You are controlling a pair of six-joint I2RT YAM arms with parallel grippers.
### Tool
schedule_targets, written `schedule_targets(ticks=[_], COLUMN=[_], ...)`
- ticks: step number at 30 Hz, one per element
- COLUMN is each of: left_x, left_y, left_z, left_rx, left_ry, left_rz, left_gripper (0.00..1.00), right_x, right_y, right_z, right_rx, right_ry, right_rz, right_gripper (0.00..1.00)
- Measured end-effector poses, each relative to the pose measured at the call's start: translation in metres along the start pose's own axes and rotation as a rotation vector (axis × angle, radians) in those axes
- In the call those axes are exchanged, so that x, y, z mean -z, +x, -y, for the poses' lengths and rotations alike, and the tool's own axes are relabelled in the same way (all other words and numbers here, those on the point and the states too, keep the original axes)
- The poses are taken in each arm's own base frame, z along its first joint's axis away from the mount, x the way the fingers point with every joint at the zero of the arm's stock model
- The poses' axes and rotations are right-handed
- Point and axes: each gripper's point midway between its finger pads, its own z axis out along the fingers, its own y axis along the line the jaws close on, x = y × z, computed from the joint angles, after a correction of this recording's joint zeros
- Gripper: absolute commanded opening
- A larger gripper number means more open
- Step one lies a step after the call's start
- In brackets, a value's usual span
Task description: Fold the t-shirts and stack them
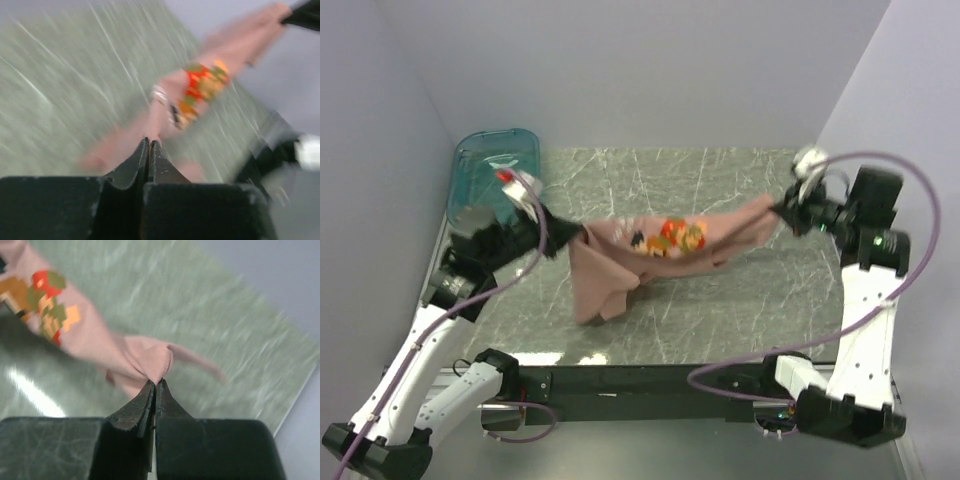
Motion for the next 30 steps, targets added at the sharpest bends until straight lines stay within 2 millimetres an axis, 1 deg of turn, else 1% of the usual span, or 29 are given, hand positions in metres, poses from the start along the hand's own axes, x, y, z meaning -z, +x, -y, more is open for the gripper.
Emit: schedule_targets(ticks=[1, 2, 3, 5, 6, 8, 9, 10, 11, 12, 13, 14, 16, 17, 18, 19, 20, 22, 23, 26, 27, 29, 30], left_x=[0.001, 0.002, 0.005, 0.016, 0.025, 0.042, 0.048, 0.051, 0.052, 0.051, 0.048, 0.043, 0.037, 0.034, 0.031, 0.028, 0.024, 0.019, 0.020, 0.034, 0.038, 0.045, 0.046], left_y=[0.026, 0.053, 0.088, 0.151, 0.181, 0.214, 0.220, 0.219, 0.215, 0.206, 0.193, 0.176, 0.151, 0.144, 0.142, 0.145, 0.153, 0.176, 0.194, 0.230, 0.238, 0.245, 0.247], left_z=[0.006, 0.013, 0.022, 0.040, 0.050, 0.063, 0.067, 0.068, 0.067, 0.062, 0.054, 0.045, 0.029, 0.021, 0.013, 0.006, -0.002, -0.021, -0.033, -0.054, -0.058, -0.060, -0.060], left_rx=[0.039, 0.083, 0.140, 0.249, 0.302, 0.364, 0.376, 0.372, 0.370, 0.360, 0.342, 0.329, 0.322, 0.326, 0.332, 0.345, 0.361, 0.404, 0.436, 0.522, 0.562, 0.625, 0.655], left_ry=[0.033, 0.065, 0.101, 0.157, 0.182, 0.192, 0.188, 0.171, 0.142, 0.092, 0.022, -0.054, -0.165, -0.212, -0.256, -0.296, -0.344, -0.438, -0.500, -0.626, -0.656, -0.690, -0.704], left_rz=[-0.061, -0.122, -0.210, -0.388, -0.488, -0.623, -0.659, -0.667, -0.667, -0.646, -0.607, -0.548, -0.454, -0.419, -0.403, -0.406, -0.420, -0.455, -0.486, -0.525, -0.521, -0.499, -0.486], left_gripper=[0.15, 0.21, 0.33, 0.45, 0.55, 0.66, 0.75, 0.81, 0.87, 0.97, 0.99, 0.99, 0.96, 0.95, 0.93, 0.93, 0.92, 0.93, 0.92, 0.91, 0.88, 0.84, 0.79], right_x=[0.001, 0.002, 0.003, 0.004, 0.004, 0.006, 0.008, 0.009, 0.010, 0.010, 0.009, 0.008, 0.004, 0.002, 0.000, -0.002, -0.004, -0.006, -0.007, -0.006, -0.005, -0.001, 0.000], right_y=[0.021, 0.046, 0.073, 0.125, 0.145, 0.183, 0.196, 0.206, 0.212, 0.215, 0.216, 0.218, 0.220, 0.221, 0.222, 0.222, 0.223, 0.226, 0.227, 0.236, 0.239, 0.247, 0.251], right_z=[-0.009, -0.020, -0.029, -0.042, -0.046, -0.050, -0.049, -0.047, -0.043, -0.038, -0.033, -0.028, -0.023, -0.021, -0.020, -0.018, -0.017, -0.010, -0.004, 0.015, 0.020, 0.032, 0.037], right_rx=[-0.001, 0.006, 0.007, 0.002, -0.007, -0.030, -0.040, -0.049, -0.053, -0.055, -0.056, -0.058, -0.071, -0.079, -0.089, -0.098, -0.107, -0.130, -0.139, -0.184, -0.197, -0.224, -0.233], right_ry=[-0.009, -0.016, -0.017, -0.011, -0.011, 0.002, 0.014, 0.029, 0.045, 0.062, 0.076, 0.088, 0.095, 0.095, 0.094, 0.095, 0.100, 0.129, 0.151, 0.226, 0.247, 0.293, 0.313], right_rz=[-0.043, -0.093, -0.148, -0.258, -0.303, -0.405, -0.446, -0.479, -0.507, -0.524, -0.529, -0.536, -0.541, -0.541, -0.541, -0.541, -0.543, -0.551, -0.556, -0.577, -0.585, -0.607, -0.617], right_gripper=[0.00, 0.00, 0.00, 0.00, 0.00, 0.00, 0.00, 0.00, 0.00, 0.00, 0.00, 0.00, 0.00, 0.00, 0.00, 0.00, 0.00, 0.00, 0.00, 0.00, 0.00, 0.00, 0.00])
